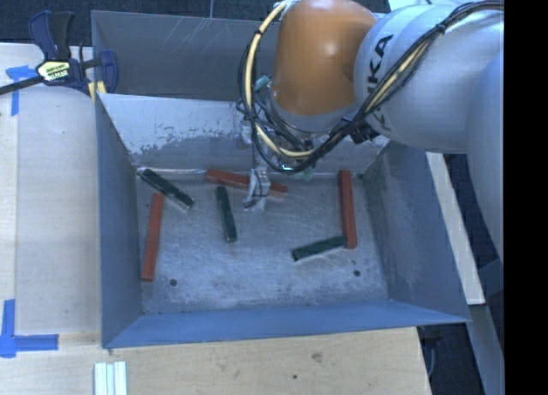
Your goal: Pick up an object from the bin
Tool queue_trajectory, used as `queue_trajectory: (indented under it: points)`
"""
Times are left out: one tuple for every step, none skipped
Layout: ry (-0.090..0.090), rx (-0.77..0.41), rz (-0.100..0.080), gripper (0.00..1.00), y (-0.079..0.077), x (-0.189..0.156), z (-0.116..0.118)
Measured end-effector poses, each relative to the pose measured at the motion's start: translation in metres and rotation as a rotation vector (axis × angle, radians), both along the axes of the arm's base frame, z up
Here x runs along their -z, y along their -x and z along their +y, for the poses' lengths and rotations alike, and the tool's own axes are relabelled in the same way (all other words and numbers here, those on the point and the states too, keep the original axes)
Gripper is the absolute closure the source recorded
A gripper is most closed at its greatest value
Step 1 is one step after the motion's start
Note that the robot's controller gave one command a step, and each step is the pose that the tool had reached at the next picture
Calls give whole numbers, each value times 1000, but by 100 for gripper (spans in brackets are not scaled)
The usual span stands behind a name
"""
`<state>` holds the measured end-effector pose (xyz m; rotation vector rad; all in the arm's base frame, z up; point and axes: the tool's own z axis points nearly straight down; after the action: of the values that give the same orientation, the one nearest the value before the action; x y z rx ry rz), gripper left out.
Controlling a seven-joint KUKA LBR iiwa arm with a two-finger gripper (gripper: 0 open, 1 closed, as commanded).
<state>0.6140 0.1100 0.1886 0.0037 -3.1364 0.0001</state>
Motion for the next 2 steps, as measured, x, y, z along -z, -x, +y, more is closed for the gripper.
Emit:
queue_trajectory:
  points:
    - [2, 71, -1, 0, 2, 119, -34]
    - [-1, 72, -10, 100, -1, 113, -33]
